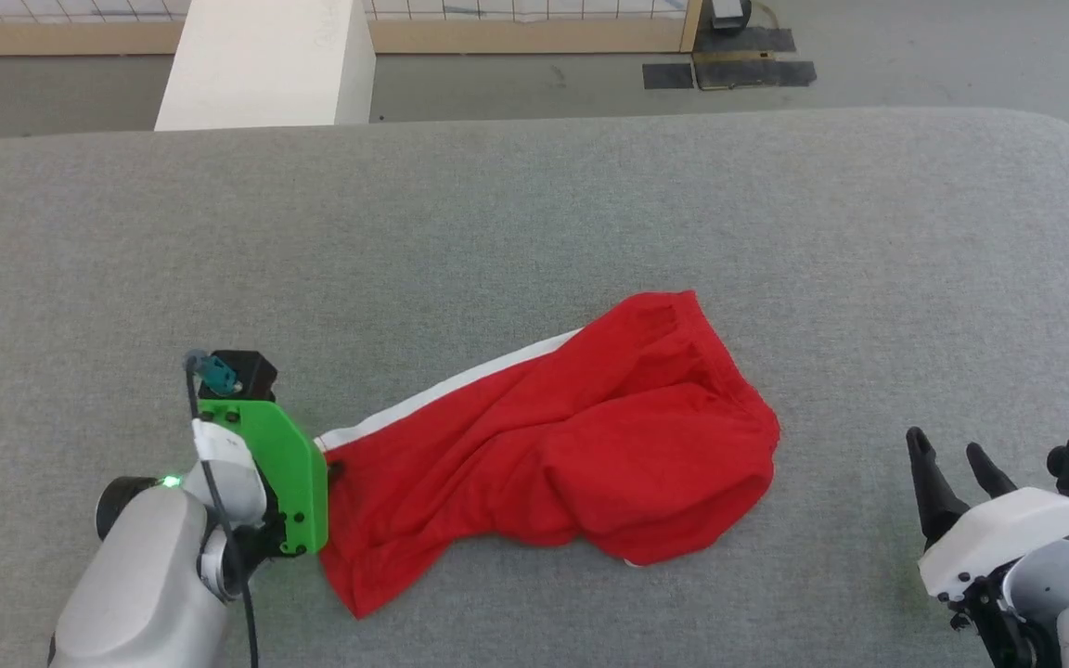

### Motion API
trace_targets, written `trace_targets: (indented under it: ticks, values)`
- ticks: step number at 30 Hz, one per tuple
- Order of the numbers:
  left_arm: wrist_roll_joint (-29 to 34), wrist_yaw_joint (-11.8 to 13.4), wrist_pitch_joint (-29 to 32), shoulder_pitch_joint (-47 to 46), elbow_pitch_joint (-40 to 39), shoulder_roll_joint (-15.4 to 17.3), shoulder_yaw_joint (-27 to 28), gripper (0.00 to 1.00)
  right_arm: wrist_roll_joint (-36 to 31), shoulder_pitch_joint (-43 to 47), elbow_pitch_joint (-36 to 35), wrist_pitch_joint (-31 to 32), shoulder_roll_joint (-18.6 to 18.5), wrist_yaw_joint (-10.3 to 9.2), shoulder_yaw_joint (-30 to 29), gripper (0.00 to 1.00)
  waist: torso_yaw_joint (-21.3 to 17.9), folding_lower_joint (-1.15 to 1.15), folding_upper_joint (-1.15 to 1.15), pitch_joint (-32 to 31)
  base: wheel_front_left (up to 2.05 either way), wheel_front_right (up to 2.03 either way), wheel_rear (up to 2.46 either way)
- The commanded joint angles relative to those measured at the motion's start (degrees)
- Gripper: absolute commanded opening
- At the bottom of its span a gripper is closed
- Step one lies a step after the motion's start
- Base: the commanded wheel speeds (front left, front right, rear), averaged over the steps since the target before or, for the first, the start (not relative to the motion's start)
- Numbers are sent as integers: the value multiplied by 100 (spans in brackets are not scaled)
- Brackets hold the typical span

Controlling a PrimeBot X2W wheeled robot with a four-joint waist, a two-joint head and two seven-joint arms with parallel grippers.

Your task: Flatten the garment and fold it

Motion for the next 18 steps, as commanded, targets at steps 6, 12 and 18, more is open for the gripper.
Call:
trace_targets:
  ticks: [6,12,18]
  values:
    - [-380,-70,-851,252,-117,-239,343,0,-282,-322,-330,236,-1,-8,182,100,133,0,57,15,0,0,0]
    - [-615,-20,-1406,536,-914,-320,666,0,-659,-1240,-522,1189,-1,-8,899,100,288,0,57,99,0,0,0]
    - [-698,16,-1436,739,-1534,-402,646,0,-1267,-2281,262,2205,-1,-8,1528,100,515,0,57,354,0,0,0]
